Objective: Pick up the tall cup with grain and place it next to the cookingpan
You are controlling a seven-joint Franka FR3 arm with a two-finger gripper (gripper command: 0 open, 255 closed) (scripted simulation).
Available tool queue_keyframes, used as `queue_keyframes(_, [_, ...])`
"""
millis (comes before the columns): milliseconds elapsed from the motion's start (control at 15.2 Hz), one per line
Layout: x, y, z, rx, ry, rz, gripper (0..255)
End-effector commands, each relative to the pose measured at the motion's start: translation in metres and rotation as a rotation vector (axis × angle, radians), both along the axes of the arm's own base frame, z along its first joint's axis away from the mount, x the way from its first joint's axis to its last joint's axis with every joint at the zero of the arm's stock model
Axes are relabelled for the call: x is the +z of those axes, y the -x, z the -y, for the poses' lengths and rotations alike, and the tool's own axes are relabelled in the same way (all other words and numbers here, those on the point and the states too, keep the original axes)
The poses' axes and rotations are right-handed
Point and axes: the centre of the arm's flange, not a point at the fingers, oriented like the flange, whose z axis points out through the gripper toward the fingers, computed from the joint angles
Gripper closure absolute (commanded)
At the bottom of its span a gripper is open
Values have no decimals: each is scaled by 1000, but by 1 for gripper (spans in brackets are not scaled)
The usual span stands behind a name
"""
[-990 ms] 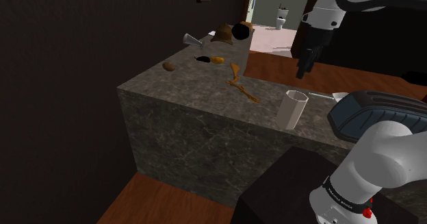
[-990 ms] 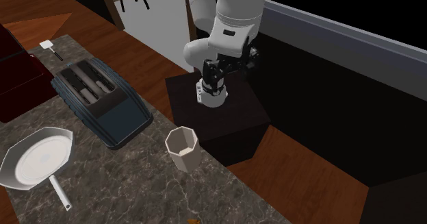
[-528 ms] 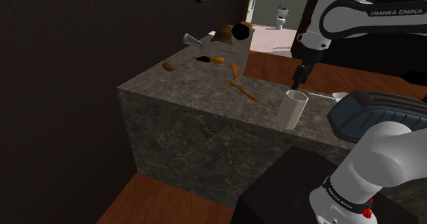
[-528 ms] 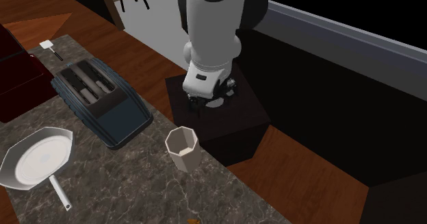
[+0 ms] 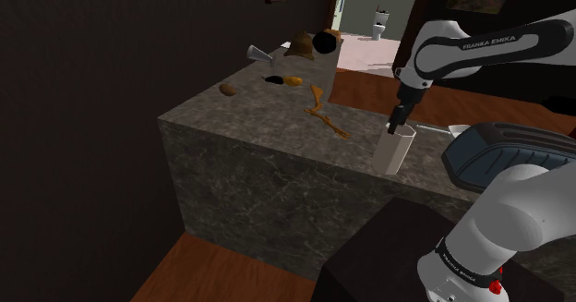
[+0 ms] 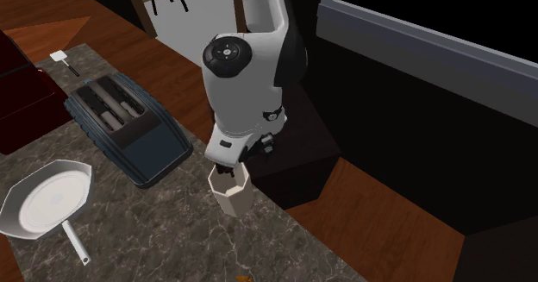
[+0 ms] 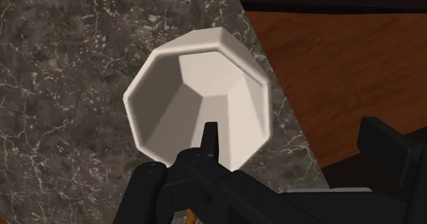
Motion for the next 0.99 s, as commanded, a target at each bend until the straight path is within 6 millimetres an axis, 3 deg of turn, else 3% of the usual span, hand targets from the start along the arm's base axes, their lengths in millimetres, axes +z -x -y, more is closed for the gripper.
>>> queue_keyframes(0, [-14,-2,8,0,0,3,0])
queue_keyframes(462, [-48,-2,8,0,0,3,0])
queue_keyframes(924, [-48,-2,8,0,0,3,0])
